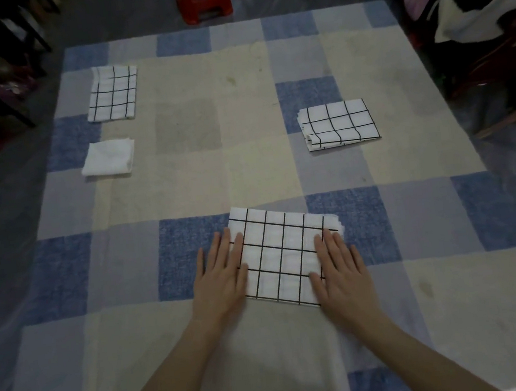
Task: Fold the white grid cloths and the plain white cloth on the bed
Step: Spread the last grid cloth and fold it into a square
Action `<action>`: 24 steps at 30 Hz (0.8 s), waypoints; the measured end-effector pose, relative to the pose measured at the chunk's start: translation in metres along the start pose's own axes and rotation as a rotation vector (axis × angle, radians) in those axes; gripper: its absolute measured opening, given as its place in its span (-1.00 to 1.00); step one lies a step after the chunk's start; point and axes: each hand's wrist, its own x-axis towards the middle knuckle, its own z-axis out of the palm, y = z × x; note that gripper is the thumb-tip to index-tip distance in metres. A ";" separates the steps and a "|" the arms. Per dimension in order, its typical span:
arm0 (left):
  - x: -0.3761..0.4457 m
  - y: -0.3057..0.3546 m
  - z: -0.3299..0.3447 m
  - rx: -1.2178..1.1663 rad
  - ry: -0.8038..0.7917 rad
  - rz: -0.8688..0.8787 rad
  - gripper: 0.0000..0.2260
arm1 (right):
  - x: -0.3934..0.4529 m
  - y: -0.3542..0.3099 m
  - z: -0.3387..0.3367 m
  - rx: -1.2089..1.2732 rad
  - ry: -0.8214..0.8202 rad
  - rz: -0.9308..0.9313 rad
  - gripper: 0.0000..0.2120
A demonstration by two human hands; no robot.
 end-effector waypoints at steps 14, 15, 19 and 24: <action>-0.039 0.025 -0.035 -0.610 0.106 -0.579 -0.96 | -0.002 -0.001 -0.003 -0.010 -0.023 0.026 -0.37; -0.036 0.027 -0.038 -0.694 0.095 -0.578 -0.94 | -0.002 -0.001 -0.004 -0.010 -0.029 0.030 -0.37; -0.025 0.031 -0.044 -1.049 0.072 -0.789 -0.67 | 0.000 -0.001 -0.004 -0.018 -0.050 0.043 -0.36; -0.027 0.048 -0.052 -1.591 -0.110 -1.090 -0.82 | 0.002 -0.002 -0.005 -0.002 -0.074 0.030 -0.32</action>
